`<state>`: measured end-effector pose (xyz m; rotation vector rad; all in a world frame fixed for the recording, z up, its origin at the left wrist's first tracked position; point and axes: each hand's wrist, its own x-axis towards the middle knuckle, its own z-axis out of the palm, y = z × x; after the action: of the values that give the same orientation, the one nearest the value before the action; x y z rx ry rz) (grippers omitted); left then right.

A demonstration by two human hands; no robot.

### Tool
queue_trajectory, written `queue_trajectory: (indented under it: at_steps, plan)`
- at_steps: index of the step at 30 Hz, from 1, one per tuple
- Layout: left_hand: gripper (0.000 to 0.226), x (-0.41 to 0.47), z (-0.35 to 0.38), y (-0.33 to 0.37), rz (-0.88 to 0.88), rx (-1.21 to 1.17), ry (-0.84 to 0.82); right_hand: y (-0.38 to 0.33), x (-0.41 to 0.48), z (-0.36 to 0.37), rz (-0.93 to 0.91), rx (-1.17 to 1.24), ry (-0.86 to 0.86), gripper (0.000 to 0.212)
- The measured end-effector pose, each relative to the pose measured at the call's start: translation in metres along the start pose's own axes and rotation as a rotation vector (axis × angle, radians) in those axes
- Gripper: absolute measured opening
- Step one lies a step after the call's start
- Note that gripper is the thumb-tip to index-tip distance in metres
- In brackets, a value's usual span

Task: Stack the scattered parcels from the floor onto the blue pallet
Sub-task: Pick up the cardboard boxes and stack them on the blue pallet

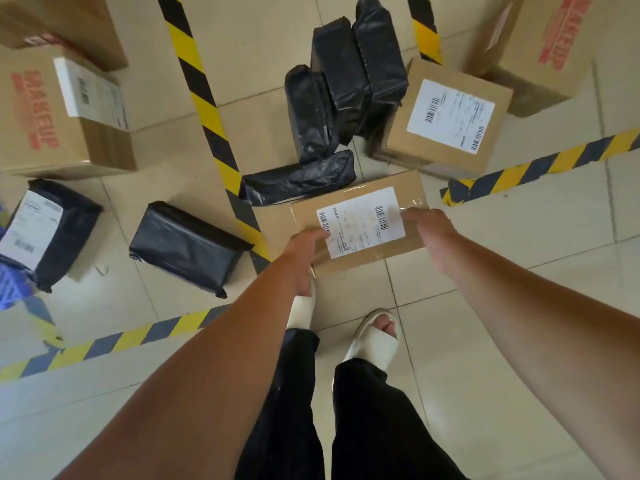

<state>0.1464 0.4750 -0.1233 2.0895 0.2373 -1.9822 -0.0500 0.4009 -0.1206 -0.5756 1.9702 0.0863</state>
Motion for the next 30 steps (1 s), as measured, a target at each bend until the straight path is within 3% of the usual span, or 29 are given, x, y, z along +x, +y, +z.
queue_trajectory:
  at_steps: [4, 8, 10, 13, 15, 19, 25, 30]
  plan:
    - [0.065, -0.024, -0.010, -0.005, 0.033, 0.011, 0.016, 0.016, -0.023, -0.014, 0.078, 0.052, -0.048, 0.096]
    - [0.051, -0.086, -0.024, -0.010, 0.107, 0.050, 0.093, 0.029, -0.077, -0.035, 0.105, 0.117, -0.049, 0.109]
    - [0.045, -0.127, -0.033, -0.015, 0.143, 0.030, 0.101, 0.005, -0.143, -0.048, 0.101, 0.123, -0.040, 0.100]
    - [0.040, -0.206, -0.051, -0.011, 0.212, -0.022, 0.113, -0.022, -0.227, -0.069, 0.051, 0.105, 0.039, 0.054]
    - [0.048, -0.263, -0.064, -0.011, 0.213, -0.063, 0.101, -0.036, -0.280, -0.084, -0.016, 0.082, 0.119, 0.050]
    - [0.048, -0.363, -0.103, -0.008, 0.241, -0.176, 0.105, -0.084, -0.388, -0.111, -0.241, 0.028, 0.090, 0.044]
    - [0.042, -0.486, -0.162, 0.000, 0.386, -0.269, 0.150, -0.131, -0.513, -0.117, -0.481, -0.107, 0.033, 0.062]
    - [0.026, -0.555, -0.203, -0.015, 0.506, -0.372, 0.303, -0.136, -0.575, -0.118, -0.613, -0.118, 0.003, 0.042]
